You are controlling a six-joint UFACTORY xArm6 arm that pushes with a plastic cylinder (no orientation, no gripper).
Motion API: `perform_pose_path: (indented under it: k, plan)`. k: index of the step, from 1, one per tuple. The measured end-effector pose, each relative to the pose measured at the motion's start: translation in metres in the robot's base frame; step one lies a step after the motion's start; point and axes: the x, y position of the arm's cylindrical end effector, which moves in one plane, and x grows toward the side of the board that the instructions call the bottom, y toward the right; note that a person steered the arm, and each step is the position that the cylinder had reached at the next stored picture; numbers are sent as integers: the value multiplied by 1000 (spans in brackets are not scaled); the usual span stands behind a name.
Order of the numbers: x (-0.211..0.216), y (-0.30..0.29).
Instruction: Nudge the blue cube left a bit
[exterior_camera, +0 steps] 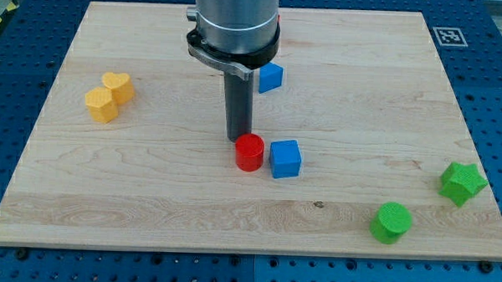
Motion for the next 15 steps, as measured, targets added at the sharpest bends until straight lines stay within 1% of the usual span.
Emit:
perform_pose_path:
  k: [2, 3, 4, 6, 9, 15]
  plan:
    - [6, 5]
    - [-3, 6]
    - [-13, 34]
    - [-1, 94]
    - [51, 100]
    - [61, 92]
